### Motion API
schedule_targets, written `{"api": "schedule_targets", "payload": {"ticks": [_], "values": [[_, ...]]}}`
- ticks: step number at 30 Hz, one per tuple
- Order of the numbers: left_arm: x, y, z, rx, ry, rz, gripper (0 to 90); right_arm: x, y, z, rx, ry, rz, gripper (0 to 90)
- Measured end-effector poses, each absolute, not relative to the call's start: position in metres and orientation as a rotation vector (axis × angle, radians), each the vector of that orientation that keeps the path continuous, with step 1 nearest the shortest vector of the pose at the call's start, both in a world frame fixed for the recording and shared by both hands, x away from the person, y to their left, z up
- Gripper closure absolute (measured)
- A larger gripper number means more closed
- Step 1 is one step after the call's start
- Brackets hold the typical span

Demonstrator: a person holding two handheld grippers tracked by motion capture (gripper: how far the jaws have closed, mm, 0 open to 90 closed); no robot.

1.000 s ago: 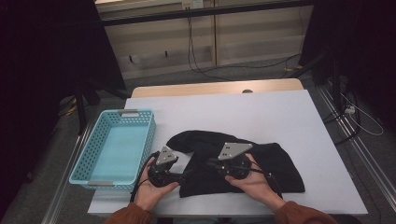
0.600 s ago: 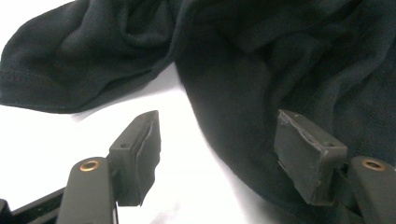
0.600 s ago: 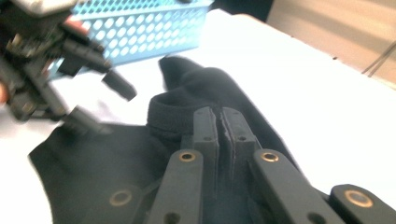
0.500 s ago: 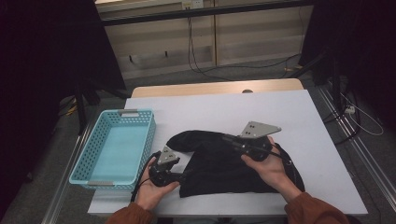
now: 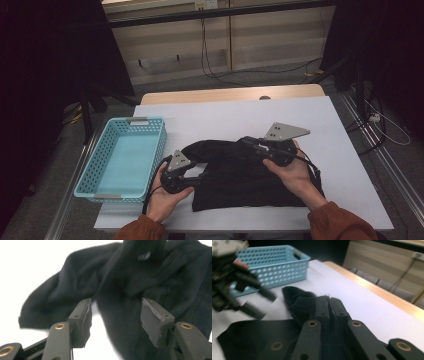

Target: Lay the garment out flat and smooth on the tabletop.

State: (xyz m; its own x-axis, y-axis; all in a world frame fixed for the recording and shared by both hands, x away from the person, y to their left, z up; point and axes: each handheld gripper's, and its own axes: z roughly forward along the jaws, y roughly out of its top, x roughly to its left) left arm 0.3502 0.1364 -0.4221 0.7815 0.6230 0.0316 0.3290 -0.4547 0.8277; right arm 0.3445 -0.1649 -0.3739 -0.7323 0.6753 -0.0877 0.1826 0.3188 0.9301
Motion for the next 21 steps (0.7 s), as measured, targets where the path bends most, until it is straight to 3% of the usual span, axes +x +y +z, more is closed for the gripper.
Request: {"api": "schedule_targets", "payload": {"ticks": [15,18,21], "values": [[0.345,0.140,-0.427,2.113,0.693,0.418,47.2,0.308,-0.103,-0.437,0.574,2.482,1.361,85.8],[0.343,0.141,-0.426,2.104,0.690,0.402,50.0,0.306,-0.099,-0.440,0.546,2.496,1.345,78.8],[0.341,0.141,-0.425,2.096,0.678,0.369,52.8,0.308,-0.106,-0.438,0.563,2.480,1.376,64.8]]}}
